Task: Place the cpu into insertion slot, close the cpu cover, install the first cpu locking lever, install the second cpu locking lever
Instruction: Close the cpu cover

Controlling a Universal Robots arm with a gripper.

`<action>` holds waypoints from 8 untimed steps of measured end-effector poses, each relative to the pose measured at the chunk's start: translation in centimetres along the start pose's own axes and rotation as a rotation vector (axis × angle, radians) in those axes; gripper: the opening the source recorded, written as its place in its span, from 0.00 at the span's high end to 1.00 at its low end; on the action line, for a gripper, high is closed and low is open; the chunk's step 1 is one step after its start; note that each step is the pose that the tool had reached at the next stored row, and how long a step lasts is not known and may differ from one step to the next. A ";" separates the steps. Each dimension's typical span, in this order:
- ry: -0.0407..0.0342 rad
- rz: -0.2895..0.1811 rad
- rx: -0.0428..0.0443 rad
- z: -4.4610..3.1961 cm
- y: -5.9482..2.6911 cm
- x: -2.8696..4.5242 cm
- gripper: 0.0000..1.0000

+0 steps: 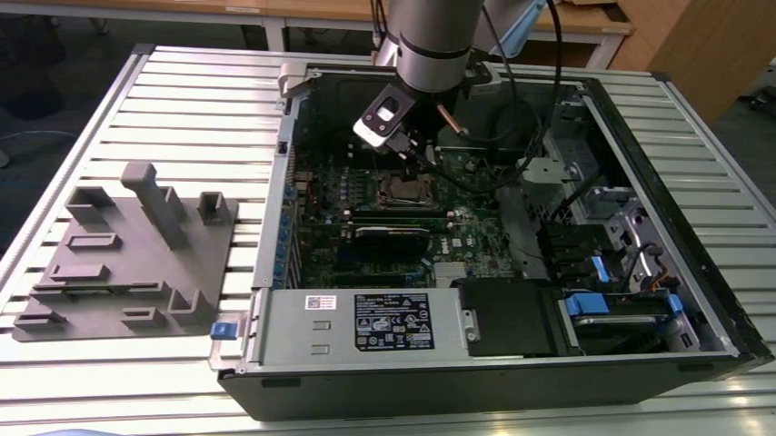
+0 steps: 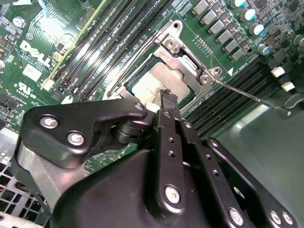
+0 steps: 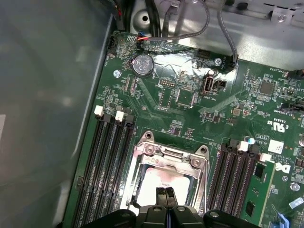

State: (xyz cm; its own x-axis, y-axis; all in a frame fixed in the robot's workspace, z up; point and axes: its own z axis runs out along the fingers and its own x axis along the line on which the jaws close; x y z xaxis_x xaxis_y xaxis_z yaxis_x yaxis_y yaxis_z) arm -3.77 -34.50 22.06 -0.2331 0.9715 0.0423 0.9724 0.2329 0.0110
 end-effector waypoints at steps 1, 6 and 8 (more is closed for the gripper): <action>0.0000 0.000 0.0000 0.00 0.00 0.00 0.89; 0.0004 -0.038 0.0015 0.01 0.00 0.00 0.89; 0.0004 -0.040 0.0017 0.01 0.00 0.00 0.89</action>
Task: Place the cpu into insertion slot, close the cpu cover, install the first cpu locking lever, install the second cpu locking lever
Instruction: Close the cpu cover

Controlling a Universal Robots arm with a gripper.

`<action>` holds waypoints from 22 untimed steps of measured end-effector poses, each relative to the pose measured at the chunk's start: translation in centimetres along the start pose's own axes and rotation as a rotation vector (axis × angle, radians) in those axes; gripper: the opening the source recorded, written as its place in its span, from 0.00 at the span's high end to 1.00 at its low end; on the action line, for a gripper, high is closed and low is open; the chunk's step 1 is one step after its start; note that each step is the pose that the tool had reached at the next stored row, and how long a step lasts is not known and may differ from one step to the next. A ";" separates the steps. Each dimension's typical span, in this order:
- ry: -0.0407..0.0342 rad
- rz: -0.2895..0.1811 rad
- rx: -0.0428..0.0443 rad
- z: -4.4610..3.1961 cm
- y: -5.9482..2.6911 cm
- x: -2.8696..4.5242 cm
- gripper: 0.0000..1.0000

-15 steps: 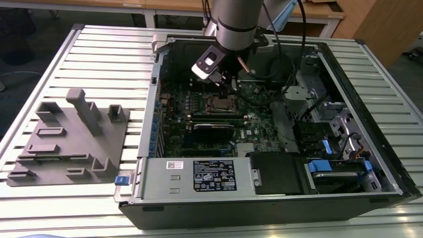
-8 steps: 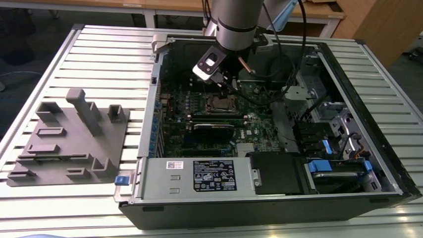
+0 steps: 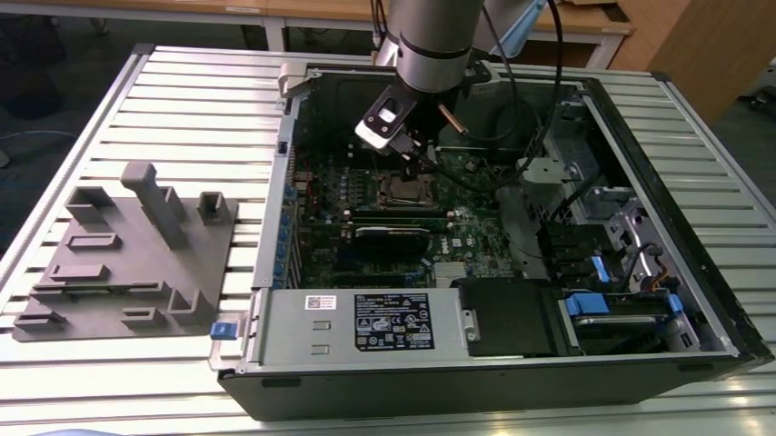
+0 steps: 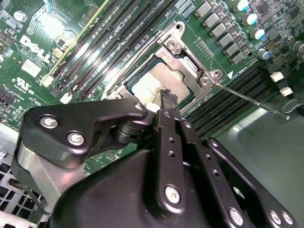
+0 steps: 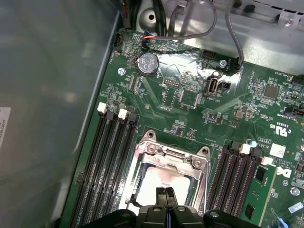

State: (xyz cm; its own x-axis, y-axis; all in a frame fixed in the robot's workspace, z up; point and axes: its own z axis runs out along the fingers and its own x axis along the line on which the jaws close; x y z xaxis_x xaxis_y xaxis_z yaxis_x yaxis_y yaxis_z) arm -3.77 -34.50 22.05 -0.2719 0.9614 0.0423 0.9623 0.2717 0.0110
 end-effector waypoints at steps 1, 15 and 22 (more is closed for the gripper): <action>0.0000 0.000 0.0000 0.00 0.00 0.00 0.89; 0.0001 -0.007 0.0003 0.00 -0.01 0.00 0.89; 0.0009 -0.085 0.0036 0.01 -0.02 0.01 0.89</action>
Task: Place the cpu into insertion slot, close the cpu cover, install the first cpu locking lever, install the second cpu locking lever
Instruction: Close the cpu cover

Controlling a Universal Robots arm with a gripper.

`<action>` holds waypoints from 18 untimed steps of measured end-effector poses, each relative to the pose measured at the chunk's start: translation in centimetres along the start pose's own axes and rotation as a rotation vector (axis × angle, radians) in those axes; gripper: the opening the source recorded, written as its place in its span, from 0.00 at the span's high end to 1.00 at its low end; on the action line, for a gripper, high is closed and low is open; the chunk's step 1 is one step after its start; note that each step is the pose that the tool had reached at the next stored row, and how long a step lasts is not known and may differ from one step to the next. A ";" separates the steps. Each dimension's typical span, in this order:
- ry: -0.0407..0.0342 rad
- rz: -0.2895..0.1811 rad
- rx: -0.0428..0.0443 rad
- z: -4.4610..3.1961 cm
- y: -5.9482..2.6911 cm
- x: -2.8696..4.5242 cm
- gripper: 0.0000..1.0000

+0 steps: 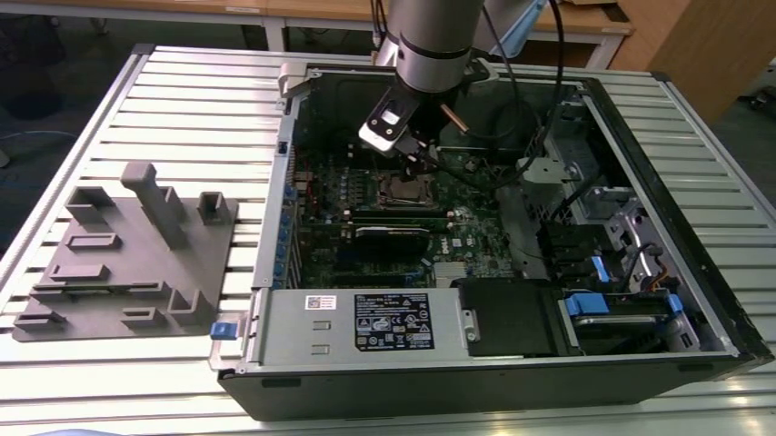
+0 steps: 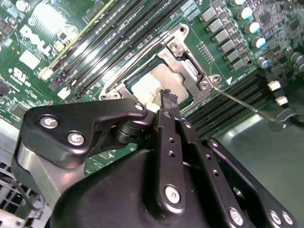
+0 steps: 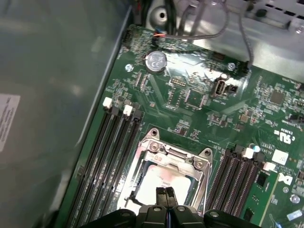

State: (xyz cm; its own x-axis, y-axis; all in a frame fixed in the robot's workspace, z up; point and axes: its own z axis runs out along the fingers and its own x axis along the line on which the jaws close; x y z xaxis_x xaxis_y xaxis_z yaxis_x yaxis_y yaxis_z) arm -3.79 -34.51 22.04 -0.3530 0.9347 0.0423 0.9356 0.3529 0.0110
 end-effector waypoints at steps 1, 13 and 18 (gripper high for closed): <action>0.0002 -0.014 0.0006 0.00 0.00 0.00 0.89; 0.0006 -0.050 0.0021 0.01 0.00 0.00 0.89; 0.0006 -0.051 0.0020 0.01 0.00 0.00 0.89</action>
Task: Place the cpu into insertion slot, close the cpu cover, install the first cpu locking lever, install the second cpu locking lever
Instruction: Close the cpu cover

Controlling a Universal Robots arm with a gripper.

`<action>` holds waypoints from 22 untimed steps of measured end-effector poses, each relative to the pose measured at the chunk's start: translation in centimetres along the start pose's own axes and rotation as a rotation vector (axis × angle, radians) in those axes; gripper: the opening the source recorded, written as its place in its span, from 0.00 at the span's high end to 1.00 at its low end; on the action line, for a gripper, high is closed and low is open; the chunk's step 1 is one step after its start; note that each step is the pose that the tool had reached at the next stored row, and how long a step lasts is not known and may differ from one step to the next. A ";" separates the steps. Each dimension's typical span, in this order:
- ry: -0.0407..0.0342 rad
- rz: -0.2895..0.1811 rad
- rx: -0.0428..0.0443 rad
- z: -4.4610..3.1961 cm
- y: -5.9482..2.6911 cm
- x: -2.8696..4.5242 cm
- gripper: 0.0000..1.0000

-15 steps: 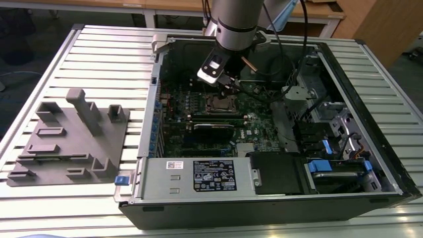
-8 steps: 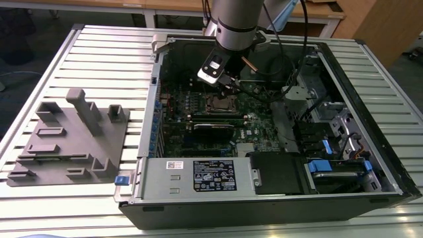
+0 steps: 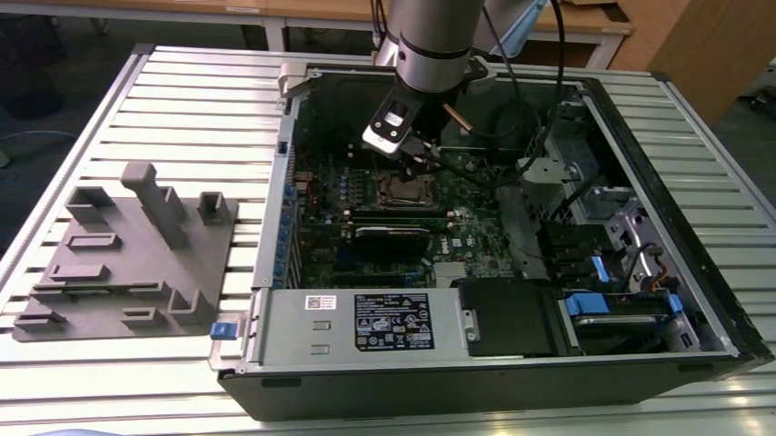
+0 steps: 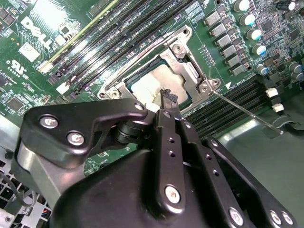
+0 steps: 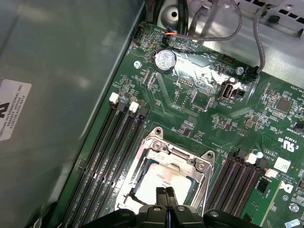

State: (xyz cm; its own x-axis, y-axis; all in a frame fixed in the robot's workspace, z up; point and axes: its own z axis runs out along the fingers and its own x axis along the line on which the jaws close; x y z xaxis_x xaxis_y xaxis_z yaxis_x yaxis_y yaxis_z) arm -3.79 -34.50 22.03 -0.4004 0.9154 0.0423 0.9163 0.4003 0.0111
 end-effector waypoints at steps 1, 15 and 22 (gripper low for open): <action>0.0000 -0.002 0.0001 0.00 0.00 0.00 0.89; 0.0002 -0.019 0.0009 0.00 0.00 0.00 0.89; 0.0002 -0.020 0.0009 0.00 0.00 0.00 0.89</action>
State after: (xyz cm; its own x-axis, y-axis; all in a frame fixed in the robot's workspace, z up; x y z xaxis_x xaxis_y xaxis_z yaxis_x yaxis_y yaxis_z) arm -3.79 -34.50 22.03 -0.4185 0.9072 0.0423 0.9082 0.4184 0.0111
